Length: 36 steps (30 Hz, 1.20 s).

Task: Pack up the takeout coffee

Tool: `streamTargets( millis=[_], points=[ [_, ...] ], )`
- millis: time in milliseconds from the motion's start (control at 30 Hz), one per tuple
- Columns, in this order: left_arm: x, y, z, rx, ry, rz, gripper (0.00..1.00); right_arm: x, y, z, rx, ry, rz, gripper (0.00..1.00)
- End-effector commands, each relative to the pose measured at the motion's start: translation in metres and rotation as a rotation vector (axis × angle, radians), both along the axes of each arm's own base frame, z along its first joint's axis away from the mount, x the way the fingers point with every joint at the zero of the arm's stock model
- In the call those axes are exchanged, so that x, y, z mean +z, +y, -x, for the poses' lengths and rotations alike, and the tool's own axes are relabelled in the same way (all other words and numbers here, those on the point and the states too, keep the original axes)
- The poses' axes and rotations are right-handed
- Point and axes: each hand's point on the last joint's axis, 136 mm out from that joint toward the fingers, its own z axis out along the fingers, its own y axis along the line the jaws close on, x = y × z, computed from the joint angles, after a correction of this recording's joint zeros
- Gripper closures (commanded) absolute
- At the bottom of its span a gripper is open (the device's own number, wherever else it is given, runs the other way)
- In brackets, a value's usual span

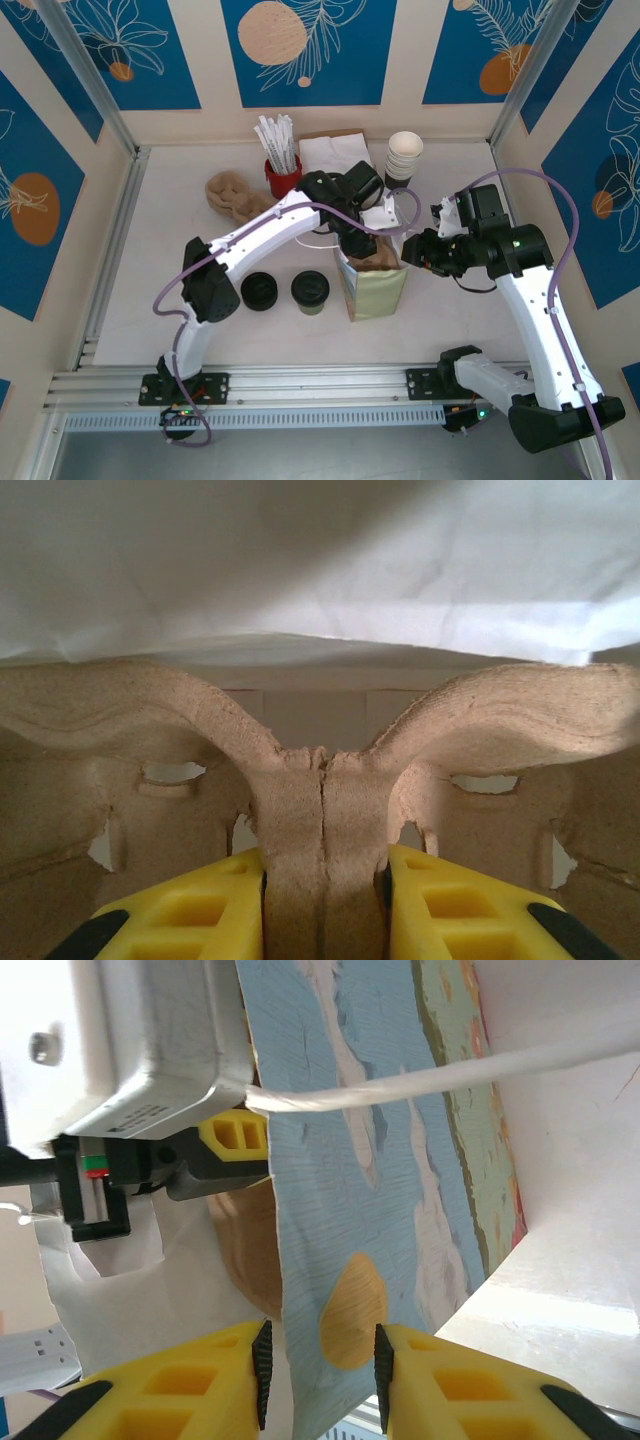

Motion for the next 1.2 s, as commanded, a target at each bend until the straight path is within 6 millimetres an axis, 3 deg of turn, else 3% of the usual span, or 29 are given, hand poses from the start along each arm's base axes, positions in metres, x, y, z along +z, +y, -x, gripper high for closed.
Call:
streamTargets(
  millis=[0,400,967,1167],
  points=[
    [-0.003,-0.011,0.007,-0.044,0.014,0.016,0.71,0.006,-0.003,-0.003,0.001,-0.03,0.016,0.65],
    [-0.019,-0.011,0.007,-0.048,0.03,-0.017,0.71,0.001,-0.006,-0.018,-0.009,-0.045,0.046,0.66],
    [-0.033,-0.008,0.007,-0.051,0.038,-0.045,0.72,0.008,-0.026,-0.028,-0.045,-0.106,0.169,0.91],
    [-0.039,-0.007,0.007,-0.053,0.034,-0.066,0.72,0.012,-0.026,-0.031,-0.046,-0.121,0.172,0.93]
  ],
)
